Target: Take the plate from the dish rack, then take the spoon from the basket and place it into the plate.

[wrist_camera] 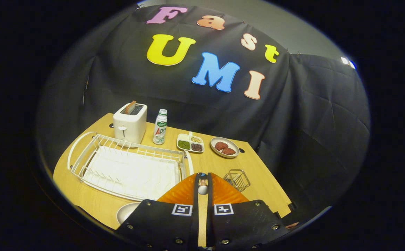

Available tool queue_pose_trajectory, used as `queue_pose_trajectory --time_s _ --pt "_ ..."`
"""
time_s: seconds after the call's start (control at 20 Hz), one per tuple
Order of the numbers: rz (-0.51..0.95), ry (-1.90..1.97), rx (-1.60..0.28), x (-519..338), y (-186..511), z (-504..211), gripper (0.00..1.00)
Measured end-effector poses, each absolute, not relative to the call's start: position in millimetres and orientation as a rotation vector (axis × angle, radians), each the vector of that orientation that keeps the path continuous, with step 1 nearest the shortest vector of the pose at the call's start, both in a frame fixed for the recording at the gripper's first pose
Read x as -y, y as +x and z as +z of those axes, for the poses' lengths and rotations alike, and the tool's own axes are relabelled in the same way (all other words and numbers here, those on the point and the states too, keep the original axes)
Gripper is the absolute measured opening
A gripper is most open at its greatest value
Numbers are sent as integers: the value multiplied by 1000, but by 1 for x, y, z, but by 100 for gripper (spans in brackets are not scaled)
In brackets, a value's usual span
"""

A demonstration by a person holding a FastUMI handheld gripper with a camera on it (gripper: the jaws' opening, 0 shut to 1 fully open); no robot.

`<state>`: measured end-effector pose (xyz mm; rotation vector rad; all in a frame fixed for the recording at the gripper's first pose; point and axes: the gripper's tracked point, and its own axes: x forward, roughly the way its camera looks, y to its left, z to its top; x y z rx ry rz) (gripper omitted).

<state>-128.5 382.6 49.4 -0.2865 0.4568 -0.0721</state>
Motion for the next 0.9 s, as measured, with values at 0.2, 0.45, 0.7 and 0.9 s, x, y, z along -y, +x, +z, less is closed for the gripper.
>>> queue_pose_trajectory --time_s 0.2,0.45,0.7,0.9 --pt "-17 -302 -453 -408 -153 48 8" --pt "60 -326 -463 -436 -186 37 8" --pt "130 -337 -493 -458 -216 18 8" --pt "169 -345 -511 -468 -224 4 8"
